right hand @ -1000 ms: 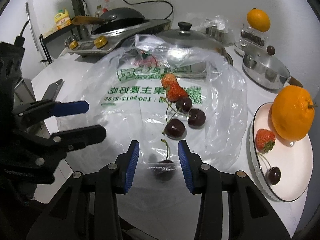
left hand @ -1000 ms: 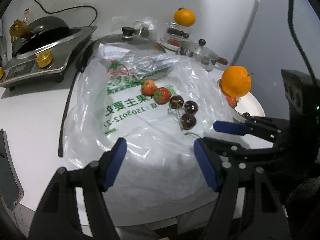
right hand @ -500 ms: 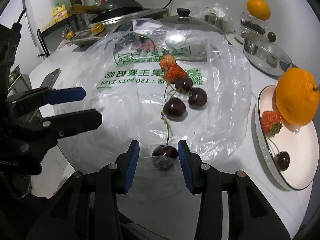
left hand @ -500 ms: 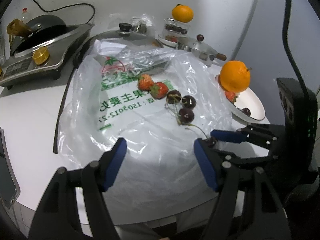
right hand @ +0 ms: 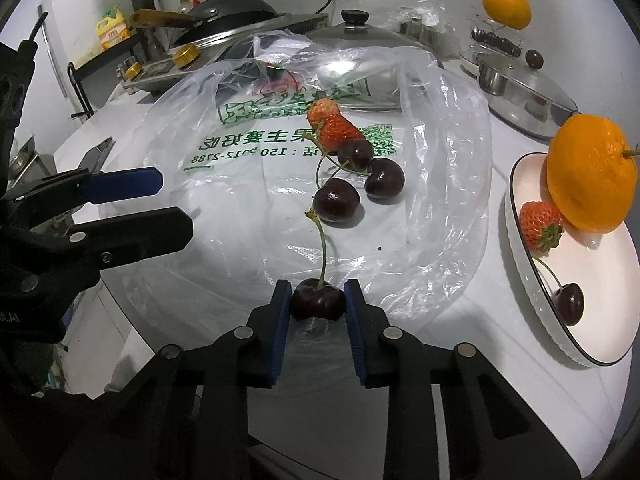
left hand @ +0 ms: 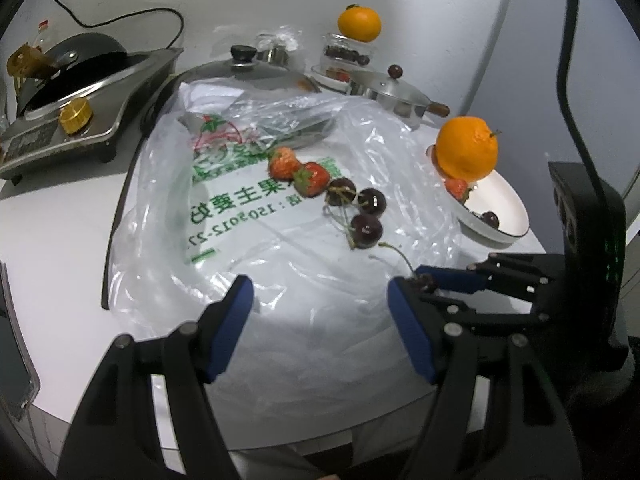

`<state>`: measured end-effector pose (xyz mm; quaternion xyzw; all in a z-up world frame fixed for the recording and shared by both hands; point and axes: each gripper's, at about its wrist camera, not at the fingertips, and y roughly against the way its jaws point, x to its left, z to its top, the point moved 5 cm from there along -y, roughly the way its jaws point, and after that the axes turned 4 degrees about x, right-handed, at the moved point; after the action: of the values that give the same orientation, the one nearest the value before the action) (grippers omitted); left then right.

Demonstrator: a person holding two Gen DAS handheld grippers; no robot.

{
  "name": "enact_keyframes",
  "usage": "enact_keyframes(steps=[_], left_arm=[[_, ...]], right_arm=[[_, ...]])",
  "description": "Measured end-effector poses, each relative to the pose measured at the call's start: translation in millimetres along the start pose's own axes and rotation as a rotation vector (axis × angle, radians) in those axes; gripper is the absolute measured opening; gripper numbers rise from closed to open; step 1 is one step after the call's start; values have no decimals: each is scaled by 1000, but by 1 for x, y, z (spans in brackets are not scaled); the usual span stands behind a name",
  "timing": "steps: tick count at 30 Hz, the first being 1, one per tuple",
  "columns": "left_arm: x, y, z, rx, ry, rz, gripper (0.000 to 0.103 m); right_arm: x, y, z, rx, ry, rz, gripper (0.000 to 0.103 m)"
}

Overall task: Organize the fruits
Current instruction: 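Close the right gripper on a dark cherry in the bag, then lower the left gripper onto another cherry and close while the right gripper lifts its cherry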

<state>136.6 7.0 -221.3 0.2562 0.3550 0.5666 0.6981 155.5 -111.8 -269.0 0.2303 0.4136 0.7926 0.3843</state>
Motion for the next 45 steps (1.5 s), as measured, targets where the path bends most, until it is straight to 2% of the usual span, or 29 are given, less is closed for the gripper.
enact_keyframes(steps=[21, 30, 45], left_arm=[[-22, -7, 18, 13, -42, 51, 71], [-34, -25, 28, 34, -73, 73, 71], [-54, -57, 37, 62, -105, 59, 71]], right_arm=[[-31, 36, 28, -139, -34, 28, 29], [-53, 50, 33, -186, -56, 25, 29], [-84, 60, 30, -221, -98, 33, 29]])
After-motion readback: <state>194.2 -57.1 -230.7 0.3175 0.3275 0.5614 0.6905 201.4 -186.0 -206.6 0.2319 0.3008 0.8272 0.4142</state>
